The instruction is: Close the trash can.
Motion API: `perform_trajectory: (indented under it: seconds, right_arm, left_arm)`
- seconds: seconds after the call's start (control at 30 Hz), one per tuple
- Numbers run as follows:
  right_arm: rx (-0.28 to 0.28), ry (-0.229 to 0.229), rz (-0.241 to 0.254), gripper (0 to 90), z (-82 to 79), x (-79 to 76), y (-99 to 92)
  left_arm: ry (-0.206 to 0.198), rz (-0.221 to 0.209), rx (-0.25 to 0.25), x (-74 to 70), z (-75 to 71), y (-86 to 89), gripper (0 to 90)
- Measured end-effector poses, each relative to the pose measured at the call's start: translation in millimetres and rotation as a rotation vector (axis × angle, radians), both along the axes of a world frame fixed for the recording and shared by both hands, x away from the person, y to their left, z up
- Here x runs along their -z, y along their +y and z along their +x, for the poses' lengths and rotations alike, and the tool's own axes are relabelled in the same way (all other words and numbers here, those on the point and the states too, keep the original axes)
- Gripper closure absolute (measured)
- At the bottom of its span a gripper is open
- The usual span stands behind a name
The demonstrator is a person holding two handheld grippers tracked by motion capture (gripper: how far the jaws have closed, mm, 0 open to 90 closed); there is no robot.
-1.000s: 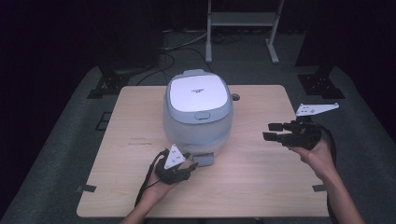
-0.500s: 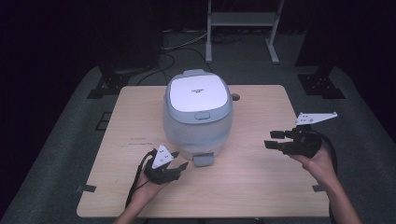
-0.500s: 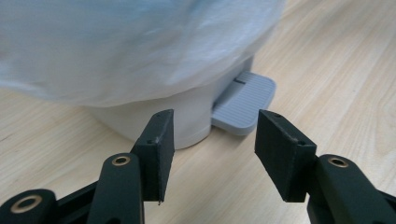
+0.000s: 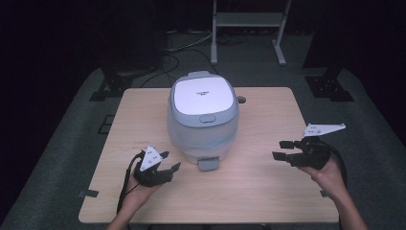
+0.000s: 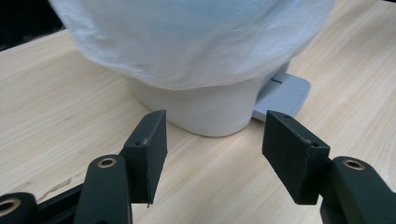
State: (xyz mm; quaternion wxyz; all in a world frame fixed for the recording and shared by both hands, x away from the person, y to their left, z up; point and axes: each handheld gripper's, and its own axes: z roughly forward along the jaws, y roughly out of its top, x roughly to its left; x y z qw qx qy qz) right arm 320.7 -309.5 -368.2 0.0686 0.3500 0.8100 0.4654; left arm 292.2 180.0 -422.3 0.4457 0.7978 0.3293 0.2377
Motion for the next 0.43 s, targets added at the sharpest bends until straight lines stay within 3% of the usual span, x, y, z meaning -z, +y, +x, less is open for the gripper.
perform_trajectory:
  seconds: [0.27, 0.43]
  right_arm:
    - [0.023, 0.007, 0.009, 36.8, -7.8, 10.1, -8.3]
    - [0.027, 0.011, 0.019, 36.8, -10.2, 15.2, -11.0]
  left_arm:
    - [0.012, -0.044, -0.051, -1.3, -0.4, 14.9, 29.0]
    - [0.009, -0.043, -0.071, 3.4, -3.7, 23.1, 28.1]
